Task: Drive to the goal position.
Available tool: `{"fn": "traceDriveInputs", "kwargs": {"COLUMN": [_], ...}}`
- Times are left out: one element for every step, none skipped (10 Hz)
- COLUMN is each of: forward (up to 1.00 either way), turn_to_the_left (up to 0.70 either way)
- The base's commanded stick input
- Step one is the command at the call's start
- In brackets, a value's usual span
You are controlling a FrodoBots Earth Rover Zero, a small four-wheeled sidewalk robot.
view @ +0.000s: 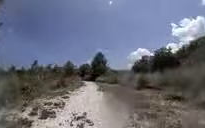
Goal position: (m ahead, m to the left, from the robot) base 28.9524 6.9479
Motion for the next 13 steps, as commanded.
{"fn": "traceDriveInputs", "kwargs": {"forward": [0.85,0.85,0.85,0.85,0.85,0.85,0.85,0.85,0.85,0.85,0.85,0.85,0.85], "turn_to_the_left": [-0.01,-0.01,-0.01,-0.01,-0.01,-0.01,-0.01,-0.01,-0.01,-0.01,-0.01,0.08,0.3]}}
